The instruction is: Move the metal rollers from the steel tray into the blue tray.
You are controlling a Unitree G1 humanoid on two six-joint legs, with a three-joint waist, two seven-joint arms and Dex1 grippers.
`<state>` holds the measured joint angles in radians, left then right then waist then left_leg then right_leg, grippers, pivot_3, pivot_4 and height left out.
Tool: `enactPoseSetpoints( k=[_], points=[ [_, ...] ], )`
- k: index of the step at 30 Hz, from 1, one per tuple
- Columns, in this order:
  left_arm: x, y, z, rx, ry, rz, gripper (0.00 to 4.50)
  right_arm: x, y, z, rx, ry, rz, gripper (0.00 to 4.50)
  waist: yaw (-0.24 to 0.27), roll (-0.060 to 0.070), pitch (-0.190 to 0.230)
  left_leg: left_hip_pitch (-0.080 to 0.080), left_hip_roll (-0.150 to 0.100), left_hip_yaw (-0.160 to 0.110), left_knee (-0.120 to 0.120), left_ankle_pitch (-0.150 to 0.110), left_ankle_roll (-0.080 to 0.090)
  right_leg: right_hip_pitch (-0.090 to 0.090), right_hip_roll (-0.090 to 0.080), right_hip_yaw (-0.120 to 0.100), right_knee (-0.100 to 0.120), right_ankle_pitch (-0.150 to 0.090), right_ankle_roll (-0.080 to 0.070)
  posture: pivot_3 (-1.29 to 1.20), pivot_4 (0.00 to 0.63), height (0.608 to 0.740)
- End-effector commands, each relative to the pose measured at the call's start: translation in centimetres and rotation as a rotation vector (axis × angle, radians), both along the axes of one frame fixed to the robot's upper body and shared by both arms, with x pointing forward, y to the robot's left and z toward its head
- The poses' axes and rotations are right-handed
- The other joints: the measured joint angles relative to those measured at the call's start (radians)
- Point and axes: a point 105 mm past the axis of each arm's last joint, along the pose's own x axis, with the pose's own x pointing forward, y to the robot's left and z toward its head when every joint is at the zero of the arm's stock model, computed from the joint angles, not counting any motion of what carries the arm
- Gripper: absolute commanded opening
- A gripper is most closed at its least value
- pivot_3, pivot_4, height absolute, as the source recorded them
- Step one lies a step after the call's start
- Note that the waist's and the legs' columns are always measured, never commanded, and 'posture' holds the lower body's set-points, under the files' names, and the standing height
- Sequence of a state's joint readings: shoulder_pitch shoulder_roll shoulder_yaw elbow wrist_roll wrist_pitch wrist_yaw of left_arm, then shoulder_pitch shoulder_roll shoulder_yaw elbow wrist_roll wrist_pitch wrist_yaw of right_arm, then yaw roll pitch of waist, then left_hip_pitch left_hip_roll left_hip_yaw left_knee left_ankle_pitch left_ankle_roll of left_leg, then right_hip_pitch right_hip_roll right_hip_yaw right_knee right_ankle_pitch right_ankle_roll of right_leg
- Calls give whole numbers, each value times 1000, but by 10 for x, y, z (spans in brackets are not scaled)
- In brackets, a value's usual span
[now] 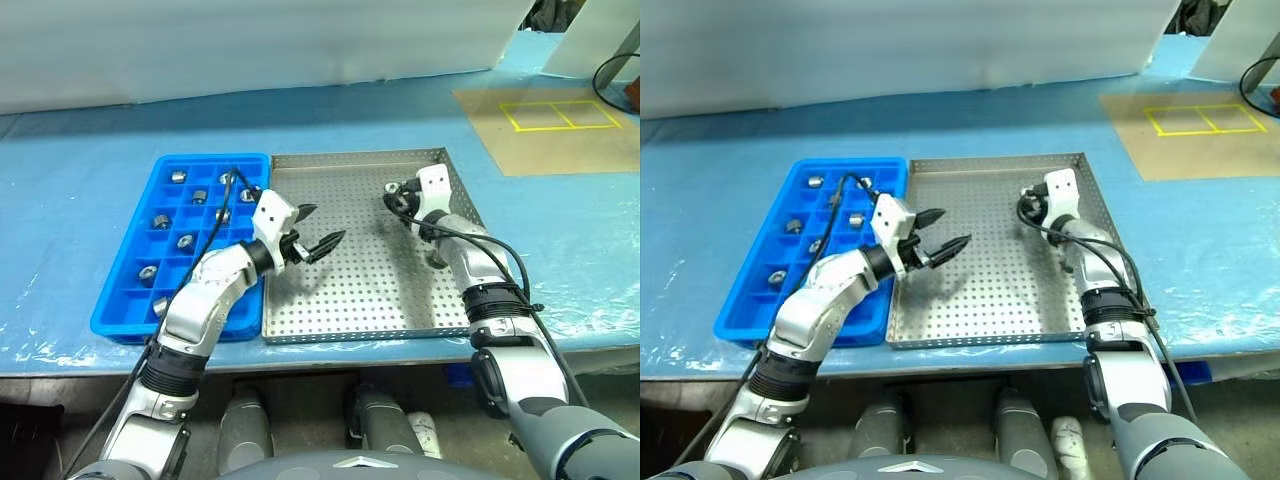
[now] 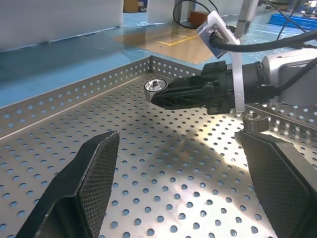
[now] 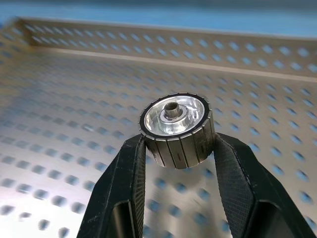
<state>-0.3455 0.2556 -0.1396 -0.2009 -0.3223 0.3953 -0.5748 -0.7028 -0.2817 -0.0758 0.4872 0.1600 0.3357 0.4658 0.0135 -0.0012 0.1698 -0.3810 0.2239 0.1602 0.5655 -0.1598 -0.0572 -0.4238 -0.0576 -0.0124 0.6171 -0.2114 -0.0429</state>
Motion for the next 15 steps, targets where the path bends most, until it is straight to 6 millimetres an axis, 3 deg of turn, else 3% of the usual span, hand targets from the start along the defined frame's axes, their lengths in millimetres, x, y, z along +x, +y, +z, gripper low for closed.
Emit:
enactPoseSetpoints(
  k=[1, 8, 11, 15],
  points=[
    [-8, 10, 16, -22, -55, 58, 4071, -10, 45, 45, 55, -130, 215, 1584, 2, 0, 0, 0, 0, 0, 0, 0, 0, 0, 0, 0, 0, 0, 0, -73, 150, 740],
    [-30, 27, 11, -21, -24, 157, 4071, -23, 100, 62, 56, -116, 442, 1584, 28, 0, 0, -1, 0, 0, -2, 0, 0, 0, -1, -2, -2, 0, 0, 72, 150, 740],
    [-38, 33, 10, -27, -17, 212, 4071, -34, 129, 58, 22, -76, 573, 1584, 39, 0, 0, -1, 0, 0, -2, 0, 0, 0, -1, -3, -3, 0, 0, 128, 150, 740],
    [-45, 40, 8, -27, -12, 266, 4071, -45, 148, 50, -10, -31, 670, 1584, 65, 0, 0, -3, 1, -2, -4, 0, 0, 0, -1, -5, -6, 0, 0, 198, 150, 740]
  ],
)
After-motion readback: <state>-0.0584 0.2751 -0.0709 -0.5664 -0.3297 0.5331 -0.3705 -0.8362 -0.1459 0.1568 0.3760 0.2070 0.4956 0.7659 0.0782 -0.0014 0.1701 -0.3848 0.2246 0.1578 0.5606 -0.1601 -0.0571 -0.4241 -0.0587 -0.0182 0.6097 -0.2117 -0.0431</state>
